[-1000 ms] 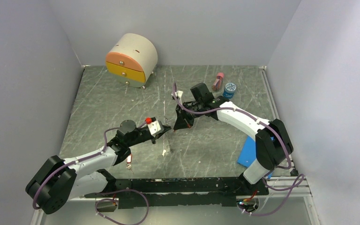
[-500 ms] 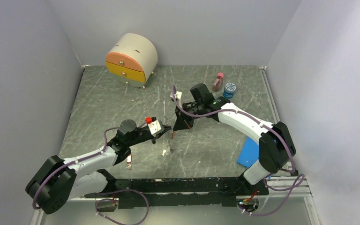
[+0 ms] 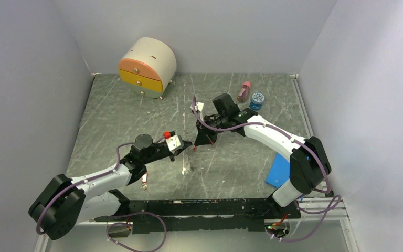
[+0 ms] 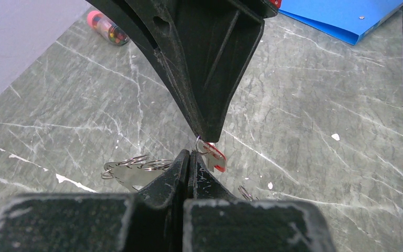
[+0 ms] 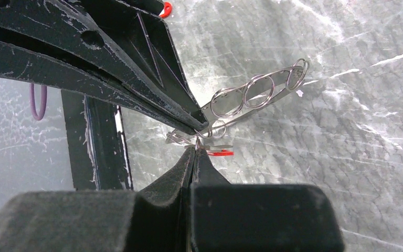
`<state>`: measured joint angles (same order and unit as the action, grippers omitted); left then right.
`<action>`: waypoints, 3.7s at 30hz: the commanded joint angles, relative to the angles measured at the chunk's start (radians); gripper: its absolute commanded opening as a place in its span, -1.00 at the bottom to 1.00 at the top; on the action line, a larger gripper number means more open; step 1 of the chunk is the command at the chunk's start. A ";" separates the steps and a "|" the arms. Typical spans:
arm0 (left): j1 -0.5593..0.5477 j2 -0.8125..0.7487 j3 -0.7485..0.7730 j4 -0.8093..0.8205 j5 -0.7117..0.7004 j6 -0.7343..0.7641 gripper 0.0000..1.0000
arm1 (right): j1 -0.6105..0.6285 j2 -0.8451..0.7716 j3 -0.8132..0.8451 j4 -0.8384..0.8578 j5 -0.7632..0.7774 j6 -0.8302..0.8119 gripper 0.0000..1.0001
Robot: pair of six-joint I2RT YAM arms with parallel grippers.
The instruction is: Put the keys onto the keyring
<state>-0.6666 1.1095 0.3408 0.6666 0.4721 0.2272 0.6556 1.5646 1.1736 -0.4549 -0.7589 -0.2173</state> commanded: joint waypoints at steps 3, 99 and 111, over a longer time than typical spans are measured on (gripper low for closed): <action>-0.007 -0.007 0.019 -0.020 -0.003 0.012 -0.95 | 0.009 -0.012 0.036 0.027 0.002 -0.010 -1.00; -0.021 -0.044 -0.003 -0.045 -0.024 0.004 -0.95 | -0.012 -0.026 -0.030 0.149 -0.046 0.058 -1.00; -0.019 -0.041 0.000 -0.045 -0.020 0.005 -0.95 | -0.008 -0.020 -0.024 0.151 0.001 0.075 -1.00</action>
<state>-0.6823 1.0760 0.3332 0.6357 0.4431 0.2241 0.6445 1.5467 1.1114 -0.3401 -0.7815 -0.1452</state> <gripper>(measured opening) 0.032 0.008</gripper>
